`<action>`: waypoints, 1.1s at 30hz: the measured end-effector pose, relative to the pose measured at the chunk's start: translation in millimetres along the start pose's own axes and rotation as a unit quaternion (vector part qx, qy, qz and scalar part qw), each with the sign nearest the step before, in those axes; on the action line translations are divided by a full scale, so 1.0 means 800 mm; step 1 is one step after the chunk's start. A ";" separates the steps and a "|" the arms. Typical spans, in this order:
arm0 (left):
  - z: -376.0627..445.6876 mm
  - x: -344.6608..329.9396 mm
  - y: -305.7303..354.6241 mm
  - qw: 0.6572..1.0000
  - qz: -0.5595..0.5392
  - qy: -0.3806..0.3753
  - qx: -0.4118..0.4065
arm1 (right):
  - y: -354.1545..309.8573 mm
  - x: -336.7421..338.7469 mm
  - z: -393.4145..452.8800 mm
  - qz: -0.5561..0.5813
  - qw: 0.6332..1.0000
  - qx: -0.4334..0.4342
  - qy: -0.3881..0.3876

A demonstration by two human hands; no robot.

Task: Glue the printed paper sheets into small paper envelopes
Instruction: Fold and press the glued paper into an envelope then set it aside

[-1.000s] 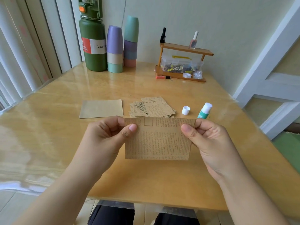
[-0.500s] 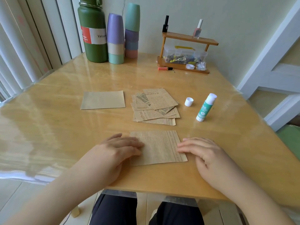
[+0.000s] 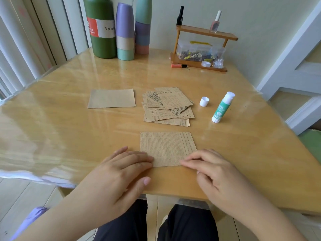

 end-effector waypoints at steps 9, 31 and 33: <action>0.013 0.002 0.005 1.000 0.026 0.015 0.002 | 0.003 0.017 0.007 -0.042 0.998 -0.010 0.047; 0.037 -0.004 0.002 0.997 0.066 0.033 -0.004 | 0.009 0.005 0.028 -0.017 0.998 -0.047 0.045; 0.045 -0.010 0.007 0.997 0.074 0.029 -0.010 | -0.005 -0.007 0.035 0.002 0.999 -0.032 0.021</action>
Point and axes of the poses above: each hand's wrist, its own z-axis towards the middle knuckle, its own x-axis out of the back of the hand, y = z × x, the point moved 8 cm from there along z, towards the middle knuckle, and after that the axes turned 15 degrees about y, right-handed, at the moved point
